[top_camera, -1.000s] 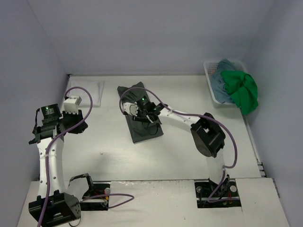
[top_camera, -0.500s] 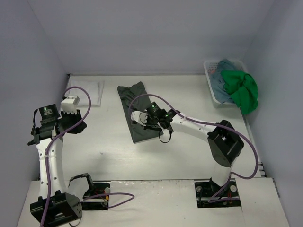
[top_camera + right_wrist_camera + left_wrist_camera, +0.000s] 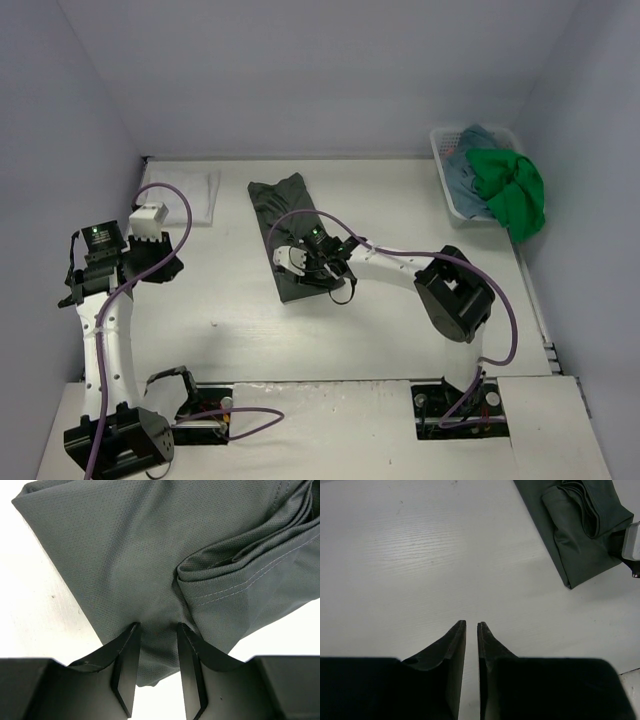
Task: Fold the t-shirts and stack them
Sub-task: Fold the tshirt
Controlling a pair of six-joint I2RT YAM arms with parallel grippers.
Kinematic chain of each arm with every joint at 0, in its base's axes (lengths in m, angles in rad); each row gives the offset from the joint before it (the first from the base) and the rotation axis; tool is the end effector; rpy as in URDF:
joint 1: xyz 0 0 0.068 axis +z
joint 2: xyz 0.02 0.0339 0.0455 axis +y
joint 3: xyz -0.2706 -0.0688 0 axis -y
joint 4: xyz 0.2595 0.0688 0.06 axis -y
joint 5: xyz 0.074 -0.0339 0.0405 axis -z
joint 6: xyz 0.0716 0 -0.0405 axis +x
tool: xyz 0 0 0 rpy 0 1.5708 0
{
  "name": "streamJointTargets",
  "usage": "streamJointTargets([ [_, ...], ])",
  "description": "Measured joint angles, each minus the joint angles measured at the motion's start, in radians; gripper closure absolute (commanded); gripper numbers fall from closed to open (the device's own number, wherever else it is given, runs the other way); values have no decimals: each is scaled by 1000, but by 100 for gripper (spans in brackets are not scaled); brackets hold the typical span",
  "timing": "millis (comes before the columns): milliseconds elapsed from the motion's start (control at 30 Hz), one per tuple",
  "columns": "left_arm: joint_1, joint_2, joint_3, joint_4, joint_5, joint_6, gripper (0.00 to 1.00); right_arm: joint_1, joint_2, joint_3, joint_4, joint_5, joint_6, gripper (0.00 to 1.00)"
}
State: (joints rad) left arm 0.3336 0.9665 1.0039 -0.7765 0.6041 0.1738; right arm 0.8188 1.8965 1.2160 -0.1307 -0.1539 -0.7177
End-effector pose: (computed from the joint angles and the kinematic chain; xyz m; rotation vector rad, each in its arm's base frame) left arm 0.2227 0.0341 0.3163 0.1243 2.1845 -0.4135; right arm 0.2965 0.3330 0.1483 -1.7071 1.6612 0.2313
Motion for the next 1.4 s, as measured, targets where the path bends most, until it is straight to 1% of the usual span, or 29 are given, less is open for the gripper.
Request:
streamJointTargets([
  [367, 1, 0, 0, 0, 2, 0, 89, -13, -3, 6, 0, 9, 3, 69],
  [667, 11, -2, -2, 0, 10, -1, 89, -26, -2, 93, 5, 15, 6, 69],
  [800, 16, -2, -2, 0, 10, -2, 89, -26, -2, 117, 10, 10, 10, 68],
  [1100, 16, -2, -2, 0, 11, -2, 89, -26, 45, 117, 7, 2, 10, 64],
  [1400, 16, -2, -2, 0, 20, -2, 89, -26, 59, 118, 8, -6, 10, 60],
])
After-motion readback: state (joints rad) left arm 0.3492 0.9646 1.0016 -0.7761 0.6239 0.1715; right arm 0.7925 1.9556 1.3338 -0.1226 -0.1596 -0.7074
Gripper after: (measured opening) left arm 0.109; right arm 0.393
